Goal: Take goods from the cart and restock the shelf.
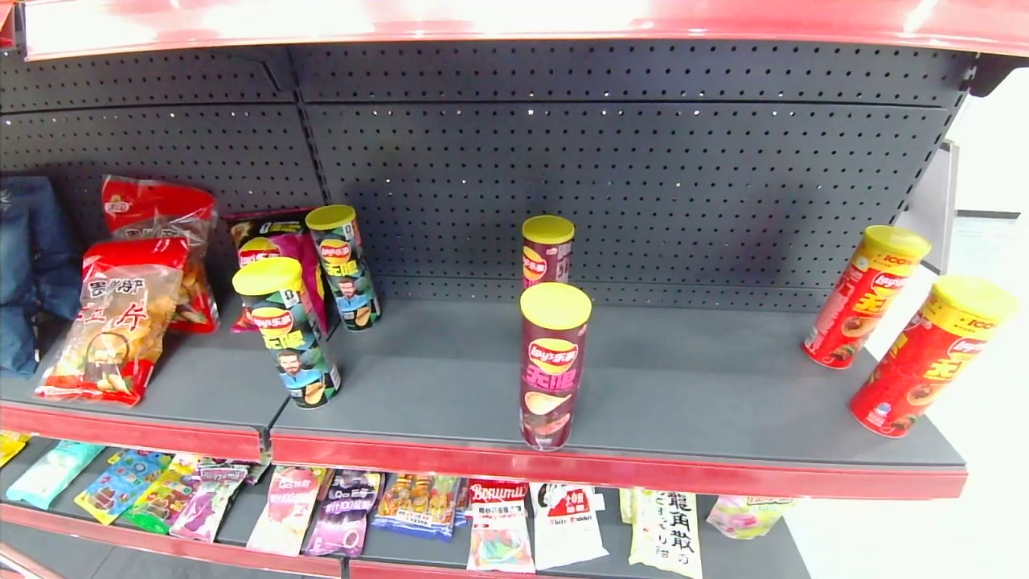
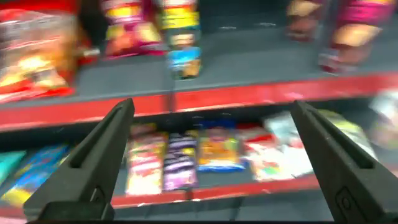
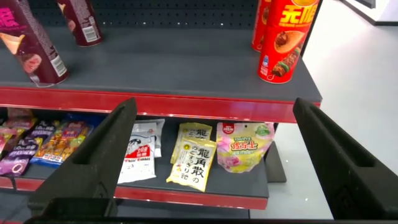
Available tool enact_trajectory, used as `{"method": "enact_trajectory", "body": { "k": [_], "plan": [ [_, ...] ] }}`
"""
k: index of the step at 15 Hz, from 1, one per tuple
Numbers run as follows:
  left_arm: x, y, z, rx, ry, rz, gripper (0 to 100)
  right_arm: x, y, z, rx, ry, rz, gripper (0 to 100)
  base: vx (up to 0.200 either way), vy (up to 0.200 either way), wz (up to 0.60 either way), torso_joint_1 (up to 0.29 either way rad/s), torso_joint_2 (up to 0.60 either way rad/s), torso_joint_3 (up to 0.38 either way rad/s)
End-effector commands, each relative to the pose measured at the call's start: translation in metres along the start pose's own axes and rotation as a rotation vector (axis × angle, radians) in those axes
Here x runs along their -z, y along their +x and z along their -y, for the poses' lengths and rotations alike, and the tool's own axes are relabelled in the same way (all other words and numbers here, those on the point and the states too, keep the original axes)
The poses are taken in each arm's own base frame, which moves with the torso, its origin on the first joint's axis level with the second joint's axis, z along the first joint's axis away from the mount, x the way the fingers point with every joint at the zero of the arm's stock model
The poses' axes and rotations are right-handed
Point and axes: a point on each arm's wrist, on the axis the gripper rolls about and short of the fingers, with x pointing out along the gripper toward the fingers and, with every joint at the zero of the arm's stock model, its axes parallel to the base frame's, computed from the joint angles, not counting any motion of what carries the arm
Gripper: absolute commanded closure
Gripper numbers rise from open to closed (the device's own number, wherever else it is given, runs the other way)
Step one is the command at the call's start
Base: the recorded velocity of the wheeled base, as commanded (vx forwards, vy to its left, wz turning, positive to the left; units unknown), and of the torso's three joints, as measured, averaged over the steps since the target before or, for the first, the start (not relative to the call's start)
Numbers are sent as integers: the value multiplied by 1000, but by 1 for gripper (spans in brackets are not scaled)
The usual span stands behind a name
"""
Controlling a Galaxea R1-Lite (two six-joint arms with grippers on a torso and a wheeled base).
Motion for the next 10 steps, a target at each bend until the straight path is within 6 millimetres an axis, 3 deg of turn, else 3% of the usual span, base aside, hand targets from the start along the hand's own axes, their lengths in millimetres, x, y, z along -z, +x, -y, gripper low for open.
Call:
{"method": "enact_trajectory", "body": {
  "k": [1, 3, 5, 6, 8, 10],
  "plan": [
    [5, 2, -1, -34, -6, -16, 0, 0, 0, 0, -1, 0, -1, 0, 0, 0, 0, 0, 0, 0],
    [5, 5, 0, -14, -15, 53, 0, 0, 0, 0, 0, 0, -1, 0, 0, 0, 0, 0, 0, 0],
    [5, 4, 3, 130, -26, 49, 0, 0, 0, 0, 0, 0, -1, 0, 0, 0, 0, 0, 0, 0],
    [4, 4, 2, 107, -22, 43, 0, 0, 0, 0, 0, 0, -1, 0, 0, 0, 0, 0, 0, 0],
    [6, 5, -4, -179, -19, 36, 0, 0, 0, 0, 0, 0, -1, 0, 0, 0, 0, 0, 0, 0],
    [6, 5, -2, -90, -74, 43, 0, 0, 0, 0, 3, 4, -1, 0, 0, 0, 0, 0, 0, 0]
  ]
}}
